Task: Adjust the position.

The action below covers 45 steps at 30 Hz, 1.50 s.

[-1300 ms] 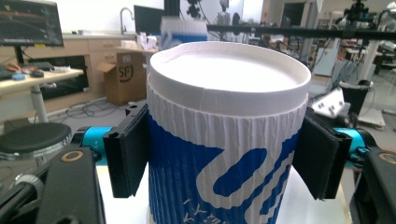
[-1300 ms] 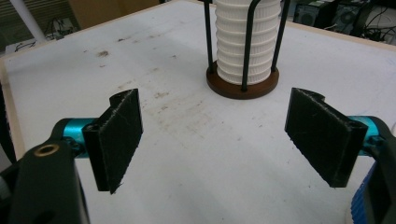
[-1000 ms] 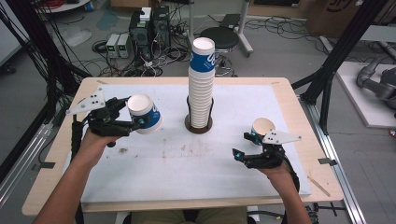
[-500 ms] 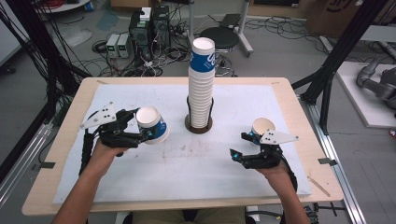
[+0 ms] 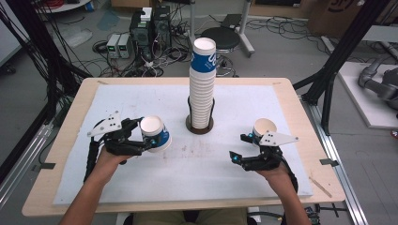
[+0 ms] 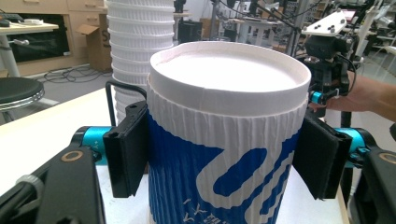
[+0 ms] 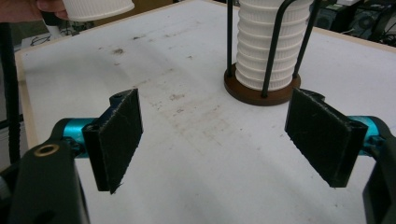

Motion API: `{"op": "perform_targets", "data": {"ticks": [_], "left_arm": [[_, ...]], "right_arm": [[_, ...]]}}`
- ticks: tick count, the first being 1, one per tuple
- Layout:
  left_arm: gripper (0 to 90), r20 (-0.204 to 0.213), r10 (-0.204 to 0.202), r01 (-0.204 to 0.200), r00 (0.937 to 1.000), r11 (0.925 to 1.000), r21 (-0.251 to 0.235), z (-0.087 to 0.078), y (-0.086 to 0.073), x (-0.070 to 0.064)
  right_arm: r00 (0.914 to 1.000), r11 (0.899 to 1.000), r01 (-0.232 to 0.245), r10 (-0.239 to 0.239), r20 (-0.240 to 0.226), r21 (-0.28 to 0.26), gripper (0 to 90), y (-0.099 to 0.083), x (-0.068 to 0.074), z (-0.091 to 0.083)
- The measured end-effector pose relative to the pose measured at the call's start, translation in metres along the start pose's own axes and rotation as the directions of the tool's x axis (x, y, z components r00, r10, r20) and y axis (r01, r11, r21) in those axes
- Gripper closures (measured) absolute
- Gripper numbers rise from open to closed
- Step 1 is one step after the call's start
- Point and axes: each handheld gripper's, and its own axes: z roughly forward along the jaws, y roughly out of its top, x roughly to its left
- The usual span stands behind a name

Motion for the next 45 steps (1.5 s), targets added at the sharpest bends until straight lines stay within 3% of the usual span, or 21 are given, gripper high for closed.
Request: {"op": "perform_targets", "data": {"ticks": [12, 20, 25, 35, 45], "left_arm": [[27.8, 0.058, 0.013, -0.015, 0.9982, 0.9994, 0.031, 0.013, -0.005, -0.01], [27.8, 0.091, 0.021, -0.023, 0.9956, 0.9995, 0.021, 0.021, -0.004, -0.017], [27.8, 0.119, 0.022, -0.025, 0.9927, 0.9994, 0.024, 0.027, -0.004, -0.02], [27.8, 0.184, 0.018, -0.025, 0.9827, 0.9991, 0.035, 0.04, -0.007, -0.026], [27.8, 0.244, 0.014, -0.022, 0.9698, 0.9993, 0.032, 0.057, -0.005, -0.032]], "right_arm": [[0.9979, 1.0, 0.026, -0.027, -0.059, -0.006, 19.5, 0.003, 0.009, 0.008], [0.9904, 0.999, 0.047, -0.05, -0.128, -0.028, 19.5, 0.012, 0.019, 0.014], [0.9829, 0.997, 0.066, -0.071, -0.17, -0.038, 19.5, 0.019, 0.024, 0.025], [0.9597, 0.995, 0.089, -0.095, -0.264, -0.036, 19.5, 0.025, 0.033, 0.048], [0.9429, 0.994, 0.109, -0.113, -0.313, -0.03, 19.5, 0.028, 0.04, 0.062]]}}
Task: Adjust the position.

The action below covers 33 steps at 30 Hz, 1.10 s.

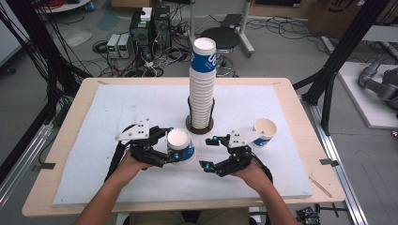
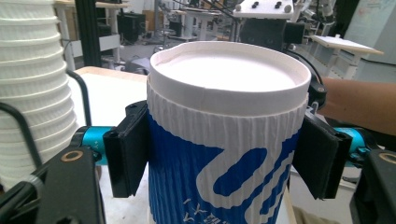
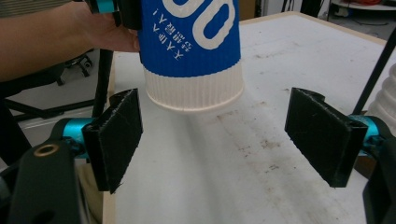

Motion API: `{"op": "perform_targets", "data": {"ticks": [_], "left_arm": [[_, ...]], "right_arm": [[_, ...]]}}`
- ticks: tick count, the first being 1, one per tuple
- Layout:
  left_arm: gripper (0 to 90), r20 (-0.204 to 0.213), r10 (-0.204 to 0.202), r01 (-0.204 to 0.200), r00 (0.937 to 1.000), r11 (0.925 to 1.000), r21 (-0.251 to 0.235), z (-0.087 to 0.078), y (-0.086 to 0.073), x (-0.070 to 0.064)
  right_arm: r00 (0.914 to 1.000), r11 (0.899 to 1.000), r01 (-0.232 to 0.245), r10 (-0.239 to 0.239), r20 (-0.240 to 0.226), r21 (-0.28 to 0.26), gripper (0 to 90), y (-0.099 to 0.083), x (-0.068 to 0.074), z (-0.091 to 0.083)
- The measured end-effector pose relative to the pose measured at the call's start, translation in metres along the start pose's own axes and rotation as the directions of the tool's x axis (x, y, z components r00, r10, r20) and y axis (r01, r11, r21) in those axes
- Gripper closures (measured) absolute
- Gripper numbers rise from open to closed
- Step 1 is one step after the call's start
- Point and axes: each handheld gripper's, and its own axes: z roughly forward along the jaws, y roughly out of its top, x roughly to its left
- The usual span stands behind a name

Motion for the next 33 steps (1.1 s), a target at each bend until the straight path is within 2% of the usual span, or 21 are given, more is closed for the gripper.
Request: {"op": "perform_targets", "data": {"ticks": [12, 15, 16, 21, 23, 27, 28, 33], "left_arm": [[27.8, 0.044, 0.01, -0.011, 0.999, 0.9998, 0.018, 0.012, -0.001, -0.004], [27.8, 0.053, 0.01, -0.011, 0.9986, 0.9998, 0.017, 0.012, -0.002, -0.005], [27.8, 0.057, 0.009, -0.01, 0.9983, 0.9998, 0.016, 0.012, -0.002, -0.005], [27.8, 0.077, 0.004, -0.005, 0.997, 0.9999, 0.011, 0.014, -0.003, -0.006], [27.8, 0.078, 0.006, -0.007, 0.9969, 0.9999, 0.014, 0.015, -0.003, -0.005], [27.9, 0.08, 0.011, -0.012, 0.9967, 0.9999, 0.004, 0.016, -0.003, -0.006], [27.9, 0.083, 0.014, -0.014, 0.9965, 0.9999, -0.001, 0.016, -0.003, -0.006], [27.9, 0.094, 0.017, -0.016, 0.9955, 0.9998, -0.009, 0.018, -0.003, -0.007]], "right_arm": [[0.9987, 1.0, 0.009, -0.009, -0.051, 0.011, 19.5, -0.001, 0.001, 0.011], [0.9986, 1.0, 0.015, -0.014, -0.052, 0.013, 19.5, -0.001, 0.002, 0.014], [0.9972, 1.0, 0.007, -0.005, -0.075, 0.019, 19.5, -0.001, 0.003, 0.015], [0.9974, 1.0, 0.016, -0.015, -0.071, 0.013, 19.5, -0.001, 0.002, 0.018], [0.9964, 1.0, 0.005, -0.004, -0.085, 0.016, 19.5, -0.001, 0.003, 0.019], [0.9954, 1.0, 0.017, -0.016, -0.094, 0.015, 19.6, -0.001, 0.003, 0.022], [0.9938, 1.0, 0.015, -0.013, -0.111, 0.017, 19.6, -0.001, 0.004, 0.022], [0.9928, 1.0, 0.008, -0.006, -0.119, 0.013, 19.5, -0.001, 0.004, 0.025]]}}
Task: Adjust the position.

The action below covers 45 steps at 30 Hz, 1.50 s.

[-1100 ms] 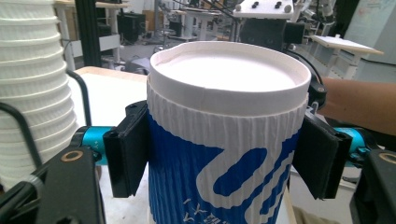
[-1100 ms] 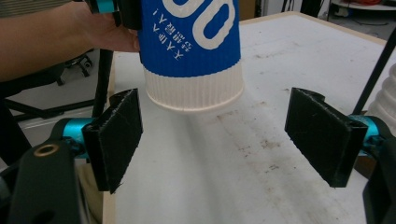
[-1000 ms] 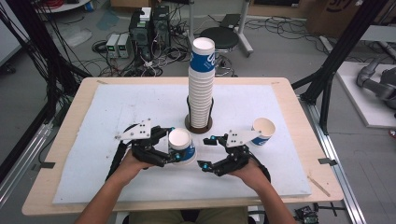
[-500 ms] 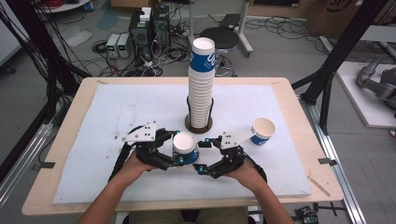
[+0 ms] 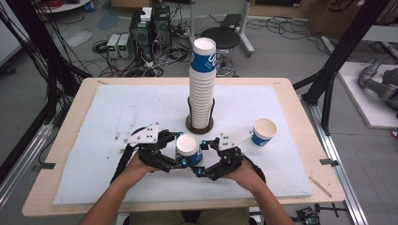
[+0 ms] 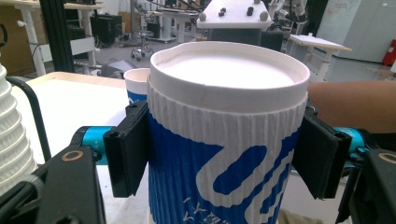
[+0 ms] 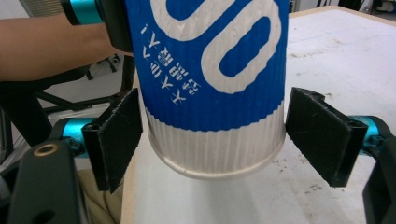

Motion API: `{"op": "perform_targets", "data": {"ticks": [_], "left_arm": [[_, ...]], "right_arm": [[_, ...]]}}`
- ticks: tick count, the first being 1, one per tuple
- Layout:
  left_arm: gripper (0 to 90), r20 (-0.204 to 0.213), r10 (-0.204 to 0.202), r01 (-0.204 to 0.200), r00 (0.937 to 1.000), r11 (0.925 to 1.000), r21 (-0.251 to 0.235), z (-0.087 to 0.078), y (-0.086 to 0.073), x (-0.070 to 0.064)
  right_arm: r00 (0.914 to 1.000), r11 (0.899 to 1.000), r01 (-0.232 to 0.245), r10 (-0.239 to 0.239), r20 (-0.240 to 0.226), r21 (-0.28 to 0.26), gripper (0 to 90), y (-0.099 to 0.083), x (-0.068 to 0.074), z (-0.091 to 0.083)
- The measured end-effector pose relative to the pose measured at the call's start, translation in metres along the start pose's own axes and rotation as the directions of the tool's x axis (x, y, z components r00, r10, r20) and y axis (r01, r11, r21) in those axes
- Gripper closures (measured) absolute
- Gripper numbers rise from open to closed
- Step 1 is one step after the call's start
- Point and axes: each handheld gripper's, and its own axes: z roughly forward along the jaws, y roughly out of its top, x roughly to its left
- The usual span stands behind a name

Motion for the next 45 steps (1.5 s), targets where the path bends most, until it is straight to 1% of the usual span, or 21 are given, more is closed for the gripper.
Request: {"op": "perform_targets", "data": {"ticks": [2, 5, 11, 13, 17, 19, 22, 24, 26, 29, 32, 35, 36, 39, 40, 41, 45], "left_arm": [[28.0, 0.003, -0.002, 0.002, 1.0, 1.0, -0.003, 0.001, 0.0, 0.0], [28.0, 0.007, 0.001, -0.001, 1.0, 1.0, -0.005, 0.001, 0.0, 0.0], [29.4, -0.001, 0.002, -0.002, 1.0, 0.9999, -0.01, -0.001, -0.001, 0.001], [29.7, -0.002, -0.006, 0.006, 1.0, 0.9999, -0.01, -0.001, -0.002, 0.001], [29.5, -0.008, -0.027, 0.027, 0.9996, 0.9996, -0.006, 0.0, -0.005, 0.002], [28.7, -0.015, -0.025, 0.025, 0.9996, 0.9997, -0.007, 0.0, -0.005, 0.002], [23.9, -0.02, -0.034, 0.034, 0.9992, 0.9994, -0.012, -0.001, -0.004, 0.002], [22.7, -0.031, -0.036, 0.036, 0.9989, 0.9993, -0.008, -0.001, -0.005, 0.002], [19.1, -0.038, -0.048, 0.048, 0.9981, 0.9988, -0.008, -0.002, -0.005, 0.002], [17.8, -0.04, -0.046, 0.046, 0.9981, 0.9989, -0.004, -0.004, -0.005, 0.003], [17.7, -0.047, -0.038, 0.039, 0.9982, 0.9991, 0.015, -0.008, -0.004, 0.003], [17.3, -0.055, -0.032, 0.034, 0.998, 0.9988, 0.036, -0.013, -0.002, 0.003], [17.3, -0.054, -0.032, 0.034, 0.998, 0.9988, 0.037, -0.014, -0.002, 0.003], [17.3, -0.06, -0.026, 0.03, 0.9979, 0.9975, 0.064, -0.018, 0.002, 0.003], [17.3, -0.059, -0.027, 0.032, 0.9979, 0.9971, 0.07, -0.019, 0.003, 0.004], [17.3, -0.062, -0.028, 0.033, 0.9977, 0.9962, 0.081, -0.021, 0.004, 0.004], [17.2, -0.062, -0.024, 0.031, 0.9978, 0.9929, 0.115, -0.024, 0.011, 0.005]], "right_arm": [[1.0, 1.0, 0.0, 0.0, 0.002, 0.004, 19.5, 0.0, 0.0, 0.001], [0.9999, 1.0, 0.015, -0.015, 0.005, 0.006, 19.6, 0.0, 0.0, 0.002], [0.9982, 0.998, 0.057, -0.057, 0.014, 0.005, 26.6, 0.001, 0.0, -0.001], [0.9975, 0.998, 0.067, -0.067, 0.021, 0.011, 28.6, 0.001, 0.0, -0.001], [0.9973, 0.997, 0.069, -0.07, 0.022, 0.026, 30.7, 0.002, 0.0, -0.001], [0.9977, 0.997, 0.065, -0.066, 0.016, 0.032, 30.7, 0.002, 0.0, -0.001], [0.9976, 0.997, 0.067, -0.068, 0.017, 0.044, 31.0, 0.002, 0.0, -0.001], [0.9971, 0.996, 0.074, -0.075, 0.012, 0.049, 31.8, 0.002, 0.0, -0.001], [0.9971, 0.996, 0.075, -0.075, 0.011, 0.052, 32.1, 0.002, 0.0, -0.002], [0.9971, 0.996, 0.073, -0.074, 0.018, 0.061, 32.4, 0.003, -0.001, -0.004], [0.9964, 0.994, 0.078, -0.08, 0.029, 0.071, 32.3, 0.004, -0.002, -0.007], [0.9962, 0.994, 0.073, -0.077, 0.041, 0.082, 32.3, 0.005, -0.003, -0.009], [0.9961, 0.993, 0.074, -0.078, 0.04, 0.091, 32.3, 0.006, -0.004, -0.011], [0.9948, 0.989, 0.079, -0.087, 0.054, 0.128, 32.3, 0.007, -0.005, -0.013], [0.9939, 0.985, 0.089, -0.098, 0.051, 0.15, 32.3, 0.008, -0.005, -0.013], [0.9934, 0.983, 0.094, -0.103, 0.051, 0.159, 32.3, 0.009, -0.005, -0.014], [0.9902, 0.97, 0.117, -0.131, 0.049, 0.215, 32.3, 0.014, -0.006, -0.015]]}}
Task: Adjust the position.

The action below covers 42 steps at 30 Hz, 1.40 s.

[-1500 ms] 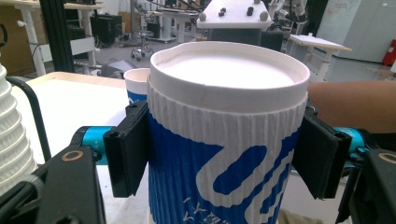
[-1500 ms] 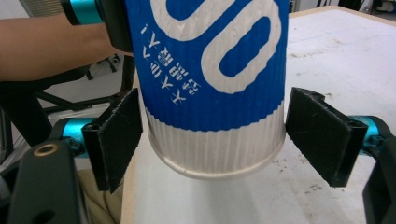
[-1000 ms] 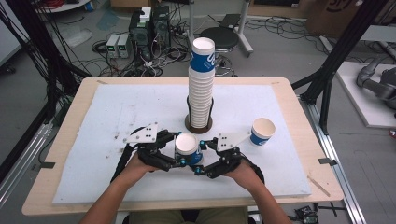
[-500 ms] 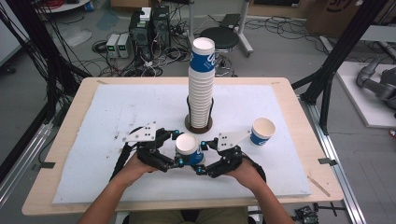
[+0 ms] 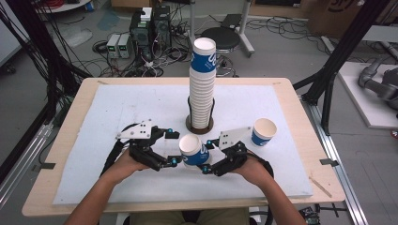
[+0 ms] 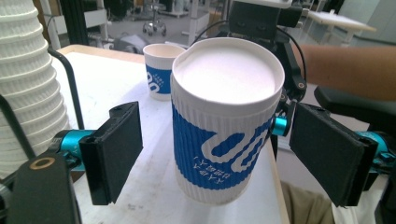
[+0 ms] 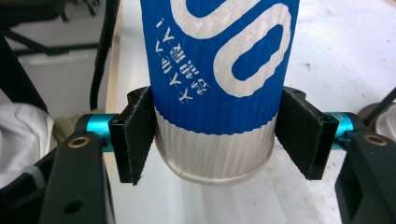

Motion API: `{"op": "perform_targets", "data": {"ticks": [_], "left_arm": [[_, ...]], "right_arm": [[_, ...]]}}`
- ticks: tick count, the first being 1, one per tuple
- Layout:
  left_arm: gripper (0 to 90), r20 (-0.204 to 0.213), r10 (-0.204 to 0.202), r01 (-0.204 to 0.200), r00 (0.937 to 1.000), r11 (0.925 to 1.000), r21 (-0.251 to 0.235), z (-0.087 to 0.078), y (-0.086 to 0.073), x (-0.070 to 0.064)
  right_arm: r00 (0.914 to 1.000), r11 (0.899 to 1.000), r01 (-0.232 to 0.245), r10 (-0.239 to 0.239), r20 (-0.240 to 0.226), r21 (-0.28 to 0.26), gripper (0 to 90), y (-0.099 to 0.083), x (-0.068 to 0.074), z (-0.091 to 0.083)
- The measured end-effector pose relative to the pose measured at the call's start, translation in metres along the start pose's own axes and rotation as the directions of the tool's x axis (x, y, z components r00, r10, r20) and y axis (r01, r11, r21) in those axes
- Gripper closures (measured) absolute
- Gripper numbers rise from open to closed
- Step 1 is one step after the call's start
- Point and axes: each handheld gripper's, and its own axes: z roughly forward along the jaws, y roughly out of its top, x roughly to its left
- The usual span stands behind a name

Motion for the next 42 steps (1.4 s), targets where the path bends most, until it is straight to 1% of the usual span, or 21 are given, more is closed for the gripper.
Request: {"op": "perform_targets", "data": {"ticks": [3, 5, 7, 8, 11, 14, 15, 18, 23, 24, 26, 27, 28, 30, 31, 32, 36, 37, 39, 40, 42], "left_arm": [[17.3, -0.005, 0.006, -0.006, 1.0, 0.9996, 0.027, -0.003, 0.006, 0.0], [17.3, -0.006, 0.011, -0.01, 0.9999, 0.9988, 0.047, -0.004, 0.01, 0.0], [17.2, -0.005, 0.017, -0.017, 0.9998, 0.9978, 0.065, -0.004, 0.014, 0.0], [17.3, -0.003, 0.022, -0.022, 0.9997, 0.9959, 0.088, -0.004, 0.016, 0.001], [17.2, 0.005, 0.026, -0.026, 0.9997, 0.9914, 0.128, -0.001, 0.021, 0.001], [17.2, 0.008, 0.022, -0.023, 0.9997, 0.987, 0.159, 0.003, 0.025, 0.001], [17.3, 0.013, 0.028, -0.029, 0.9995, 0.9851, 0.17, 0.004, 0.027, 0.001], [17.2, 0.018, 0.032, -0.035, 0.9993, 0.9798, 0.197, 0.007, 0.029, 0.002], [17.3, 0.049, 0.022, -0.034, 0.9986, 0.9664, 0.255, 0.016, 0.03, 0.001], [17.3, 0.057, 0.02, -0.034, 0.9982, 0.9626, 0.269, 0.018, 0.029, 0.001], [17.7, 0.064, 0.019, -0.037, 0.9978, 0.9544, 0.296, 0.02, 0.028, 0.002], [17.9, 0.066, 0.014, -0.033, 0.9977, 0.9531, 0.301, 0.021, 0.027, 0.001], [18.1, 0.071, 0.013, -0.035, 0.9974, 0.9479, 0.317, 0.023, 0.027, 0.002], [18.7, 0.074, 0.008, -0.032, 0.9972, 0.9437, 0.329, 0.025, 0.025, 0.002], [19.3, 0.077, 0.005, -0.032, 0.997, 0.9393, 0.342, 0.025, 0.025, 0.002], [20.3, 0.079, 0.003, -0.03, 0.9969, 0.9363, 0.35, 0.026, 0.024, 0.002], [22.6, 0.077, -0.003, -0.027, 0.997, 0.9261, 0.376, 0.028, 0.023, 0.004], [23.1, 0.08, -0.003, -0.027, 0.9968, 0.9266, 0.375, 0.028, 0.022, 0.004], [24.8, 0.087, -0.006, -0.027, 0.9962, 0.925, 0.379, 0.029, 0.022, 0.003], [25.8, 0.092, -0.007, -0.029, 0.9958, 0.9218, 0.387, 0.03, 0.021, 0.004], [26.9, 0.096, -0.015, -0.025, 0.9952, 0.9193, 0.393, 0.031, 0.021, 0.004]], "right_arm": [[0.9999, 0.999, 0.012, -0.012, -0.004, 0.045, 32.3, 0.004, -0.001, -0.001], [0.9997, 0.997, 0.026, -0.026, -0.004, 0.079, 32.3, 0.008, -0.002, -0.001], [0.9996, 0.993, 0.028, -0.027, -0.01, 0.113, 32.3, 0.012, -0.002, 0.0], [0.9993, 0.992, 0.036, -0.035, -0.013, 0.124, 32.3, 0.013, -0.003, 0.0], [0.9985, 0.981, 0.054, -0.052, -0.019, 0.184, 32.3, 0.021, -0.003, 0.002], [0.9973, 0.97, 0.072, -0.068, -0.028, 0.23, 32.3, 0.028, -0.003, 0.003], [0.9962, 0.964, 0.087, -0.082, -0.03, 0.251, 32.3, 0.031, -0.003, 0.004], [0.994, 0.951, 0.109, -0.102, -0.04, 0.29, 32.2, 0.039, -0.002, 0.005], [0.9891, 0.929, 0.147, -0.135, -0.058, 0.341, 32.1, 0.047, -0.002, 0.01], [0.9895, 0.924, 0.144, -0.132, -0.06, 0.353, 32.2, 0.048, -0.001, 0.011], [0.9878, 0.914, 0.156, -0.141, -0.066, 0.374, 32.1, 0.05, 0.0, 0.013], [0.9872, 0.908, 0.16, -0.144, -0.068, 0.387, 32.2, 0.051, 0.001, 0.014], [0.9861, 0.904, 0.166, -0.149, -0.075, 0.395, 32.2, 0.051, 0.001, 0.015], [0.9838, 0.894, 0.179, -0.158, -0.085, 0.411, 32.2, 0.053, 0.001, 0.017], [0.9831, 0.89, 0.183, -0.162, -0.086, 0.419, 32.2, 0.053, 0.001, 0.017], [0.9832, 0.882, 0.183, -0.162, -0.083, 0.434, 32.2, 0.054, 0.002, 0.018], [0.9819, 0.871, 0.189, -0.166, -0.09, 0.454, 32.2, 0.055, 0.002, 0.019], [0.9814, 0.868, 0.192, -0.168, -0.093, 0.458, 32.2, 0.055, 0.002, 0.019], [0.9805, 0.864, 0.196, -0.172, -0.095, 0.464, 32.2, 0.056, 0.002, 0.02], [0.98, 0.861, 0.199, -0.174, -0.097, 0.467, 32.2, 0.056, 0.003, 0.02], [0.9794, 0.858, 0.202, -0.177, -0.096, 0.473, 32.2, 0.056, 0.003, 0.021]]}}
